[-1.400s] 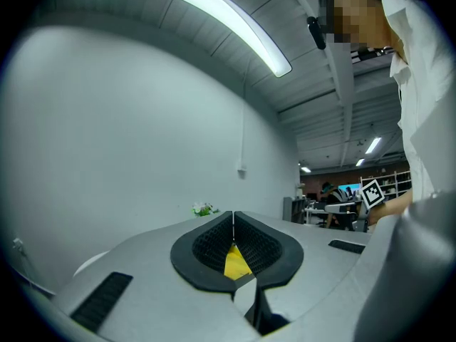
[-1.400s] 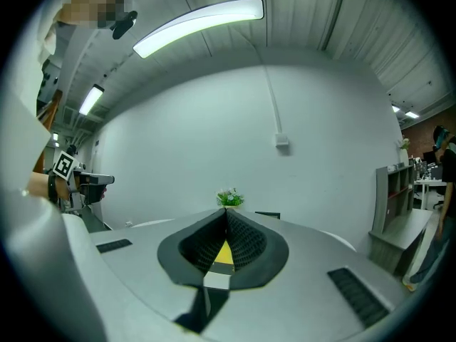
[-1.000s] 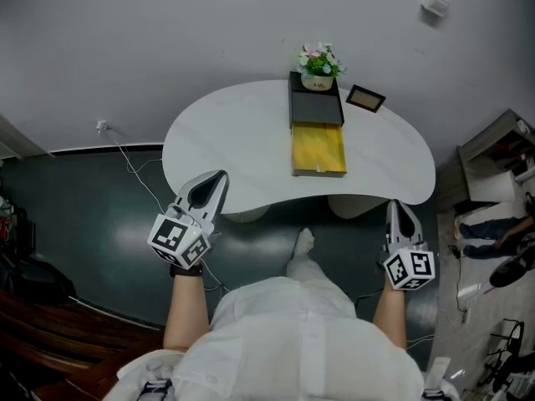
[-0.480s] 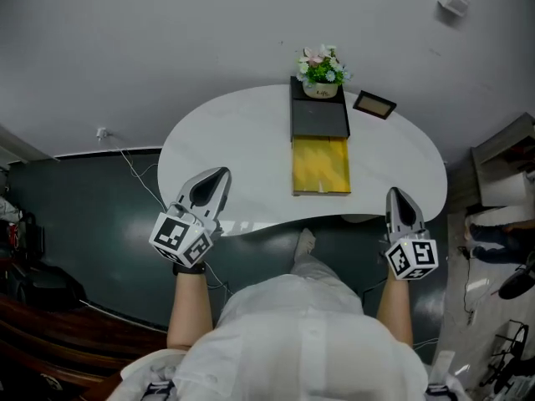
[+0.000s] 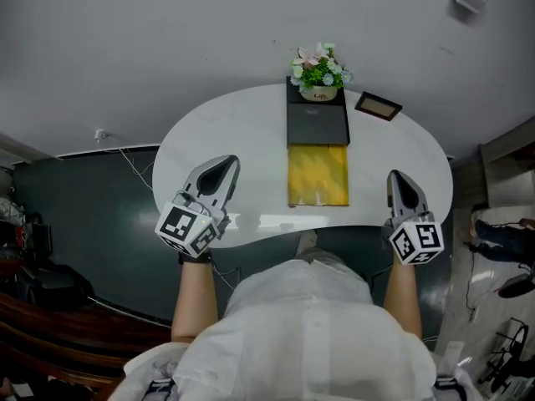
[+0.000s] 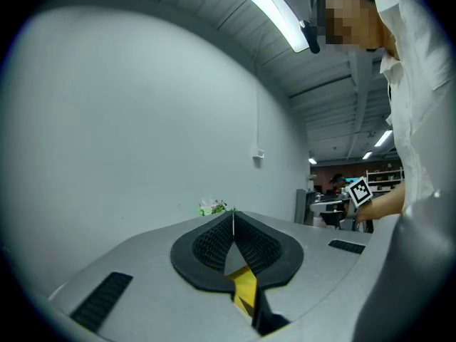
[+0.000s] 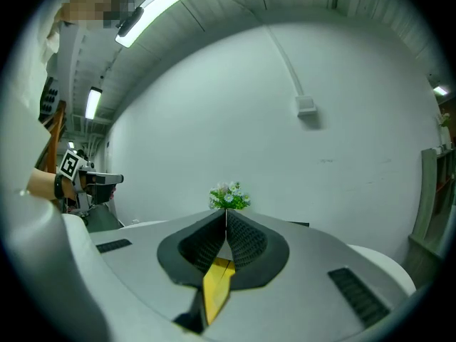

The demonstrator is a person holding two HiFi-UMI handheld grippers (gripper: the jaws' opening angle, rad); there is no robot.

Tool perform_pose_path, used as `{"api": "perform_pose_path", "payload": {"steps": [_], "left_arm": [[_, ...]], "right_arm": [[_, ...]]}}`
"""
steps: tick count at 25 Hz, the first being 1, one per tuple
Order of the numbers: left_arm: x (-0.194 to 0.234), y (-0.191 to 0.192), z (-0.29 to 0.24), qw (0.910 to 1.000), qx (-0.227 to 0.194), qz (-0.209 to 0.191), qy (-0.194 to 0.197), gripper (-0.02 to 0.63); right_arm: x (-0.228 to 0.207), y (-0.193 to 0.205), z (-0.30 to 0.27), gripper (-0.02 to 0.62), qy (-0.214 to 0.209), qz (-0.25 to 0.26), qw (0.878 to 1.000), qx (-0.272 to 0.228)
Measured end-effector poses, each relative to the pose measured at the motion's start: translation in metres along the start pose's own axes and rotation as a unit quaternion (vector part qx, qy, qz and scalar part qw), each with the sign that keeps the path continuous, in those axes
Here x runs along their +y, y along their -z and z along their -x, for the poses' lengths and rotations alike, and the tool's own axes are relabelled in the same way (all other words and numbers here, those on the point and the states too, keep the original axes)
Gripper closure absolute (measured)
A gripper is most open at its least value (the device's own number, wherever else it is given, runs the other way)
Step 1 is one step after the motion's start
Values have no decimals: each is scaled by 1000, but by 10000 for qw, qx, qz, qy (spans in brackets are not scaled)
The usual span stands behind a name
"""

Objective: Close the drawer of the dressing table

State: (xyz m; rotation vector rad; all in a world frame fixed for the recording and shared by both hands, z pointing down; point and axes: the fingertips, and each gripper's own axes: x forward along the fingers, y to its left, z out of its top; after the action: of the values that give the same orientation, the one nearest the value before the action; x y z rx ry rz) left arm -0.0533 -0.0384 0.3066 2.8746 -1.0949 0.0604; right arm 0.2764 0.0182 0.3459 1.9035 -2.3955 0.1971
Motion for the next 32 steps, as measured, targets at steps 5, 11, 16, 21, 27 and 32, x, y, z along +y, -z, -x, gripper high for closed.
{"api": "perform_pose_path", "payload": {"steps": [5,11,16,21,27,32], "left_arm": [[7,-3,-22,9999,-4,6,-128,588],[5,2,-44,9999,46,0,-161,588],[4,13,-65,9996,141,62,-223,588],[-2,17,-83,9997,171,23,-185,588],[-1,23,-90,9996,242,36,-154,588],[3,28,-90,9994,314,77,-91,588]], "right_arm": [[-9,-8,-27,584,-229,47,9997,-14],[-20,-2,-43,584,-450,71,9989,118],[-31,9,-54,584,-620,15,9978,246],[-43,14,-66,584,-722,2,9971,259],[-42,21,-77,584,-842,-50,9959,325],[-33,23,-84,584,-925,-69,9949,405]]}}
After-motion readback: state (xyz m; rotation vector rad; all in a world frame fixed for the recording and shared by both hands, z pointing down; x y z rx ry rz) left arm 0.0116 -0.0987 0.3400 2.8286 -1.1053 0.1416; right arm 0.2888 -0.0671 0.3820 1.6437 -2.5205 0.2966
